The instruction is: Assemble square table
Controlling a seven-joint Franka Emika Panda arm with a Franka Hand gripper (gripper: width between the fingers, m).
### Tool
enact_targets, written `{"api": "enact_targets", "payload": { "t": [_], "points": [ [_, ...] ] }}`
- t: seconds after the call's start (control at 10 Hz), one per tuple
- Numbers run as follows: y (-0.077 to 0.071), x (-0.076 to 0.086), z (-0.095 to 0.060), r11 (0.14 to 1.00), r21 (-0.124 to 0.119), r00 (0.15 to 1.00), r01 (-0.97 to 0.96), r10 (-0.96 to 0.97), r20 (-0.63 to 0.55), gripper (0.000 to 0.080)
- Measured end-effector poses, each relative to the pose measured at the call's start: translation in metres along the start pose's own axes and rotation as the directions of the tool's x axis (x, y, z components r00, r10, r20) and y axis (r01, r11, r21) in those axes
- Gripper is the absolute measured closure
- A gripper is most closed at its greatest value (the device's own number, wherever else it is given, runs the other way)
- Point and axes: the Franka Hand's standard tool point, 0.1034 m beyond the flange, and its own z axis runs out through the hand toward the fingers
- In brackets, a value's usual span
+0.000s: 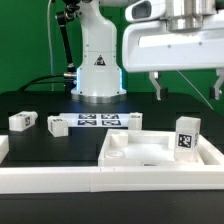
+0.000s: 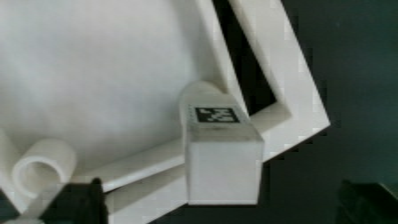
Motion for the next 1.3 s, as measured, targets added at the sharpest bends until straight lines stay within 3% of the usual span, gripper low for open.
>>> {"api": "enact_targets", "payload": {
  "t": [0.6, 0.8, 1.0, 1.2, 1.3],
  "points": [
    [0.002, -0.002, -0.001, 1.000, 0.001, 1.000, 0.025, -0.025, 0.003, 0.0151],
    [0.002, -0.006, 0.000, 0.989, -0.001, 0.989, 0.148, -0.148, 0.006, 0.0151],
    [0.012, -0.007, -0.005, 0.957, 0.005, 0.957, 0.290, -0.290, 0.010, 0.0151],
    [0.026, -0.012, -0.010, 0.964, 0.021, 0.964, 0.265, -0.265, 0.002, 0.0151],
    [0.025, -0.013, -0.009, 0.963, 0.021, 0.963, 0.269, -0.269, 0.004, 0.0151]
  ]
}}
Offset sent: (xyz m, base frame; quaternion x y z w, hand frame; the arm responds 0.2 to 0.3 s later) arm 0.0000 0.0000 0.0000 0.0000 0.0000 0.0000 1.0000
